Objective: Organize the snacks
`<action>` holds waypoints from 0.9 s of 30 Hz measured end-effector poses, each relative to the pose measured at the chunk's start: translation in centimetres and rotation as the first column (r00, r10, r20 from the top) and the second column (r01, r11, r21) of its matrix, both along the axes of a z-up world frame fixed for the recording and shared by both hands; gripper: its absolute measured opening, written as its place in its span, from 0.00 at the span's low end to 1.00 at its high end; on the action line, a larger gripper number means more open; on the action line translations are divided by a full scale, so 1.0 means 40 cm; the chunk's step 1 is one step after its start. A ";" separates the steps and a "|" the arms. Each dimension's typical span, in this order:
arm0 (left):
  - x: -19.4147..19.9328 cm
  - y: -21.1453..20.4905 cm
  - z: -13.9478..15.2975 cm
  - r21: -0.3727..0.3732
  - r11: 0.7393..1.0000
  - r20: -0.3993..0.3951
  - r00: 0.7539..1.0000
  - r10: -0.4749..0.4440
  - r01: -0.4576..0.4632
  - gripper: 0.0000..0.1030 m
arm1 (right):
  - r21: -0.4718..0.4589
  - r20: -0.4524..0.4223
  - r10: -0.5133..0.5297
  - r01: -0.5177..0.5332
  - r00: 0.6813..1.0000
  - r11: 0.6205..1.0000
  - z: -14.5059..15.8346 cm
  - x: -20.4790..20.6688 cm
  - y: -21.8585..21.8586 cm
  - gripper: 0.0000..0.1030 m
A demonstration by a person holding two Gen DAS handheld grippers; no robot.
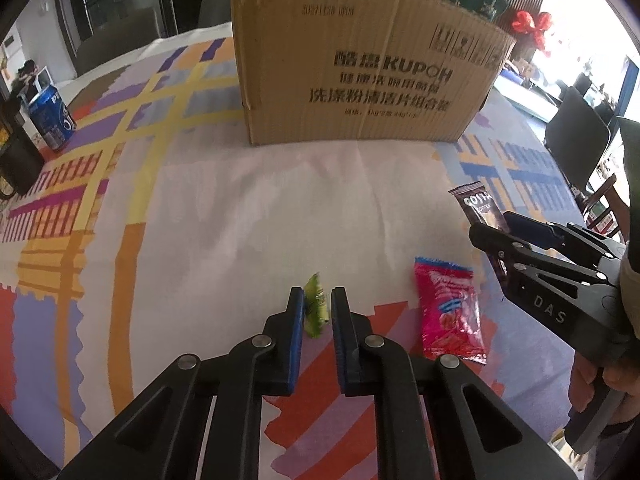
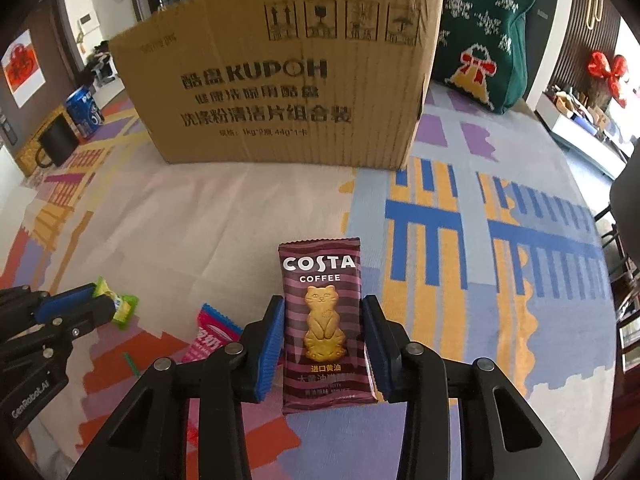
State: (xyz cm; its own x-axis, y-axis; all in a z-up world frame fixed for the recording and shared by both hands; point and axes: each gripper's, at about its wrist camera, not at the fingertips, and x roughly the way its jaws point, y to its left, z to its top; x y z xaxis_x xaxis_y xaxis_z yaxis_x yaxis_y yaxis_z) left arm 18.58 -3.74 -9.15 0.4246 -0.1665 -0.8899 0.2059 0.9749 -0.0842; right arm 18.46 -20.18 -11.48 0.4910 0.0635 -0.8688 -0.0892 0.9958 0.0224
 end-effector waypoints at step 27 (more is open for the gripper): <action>-0.017 0.087 0.136 -0.088 0.996 0.125 0.992 0.036 -0.025 0.09 | 0.054 0.169 0.064 -0.074 0.983 0.996 0.172 -0.057 0.068 0.38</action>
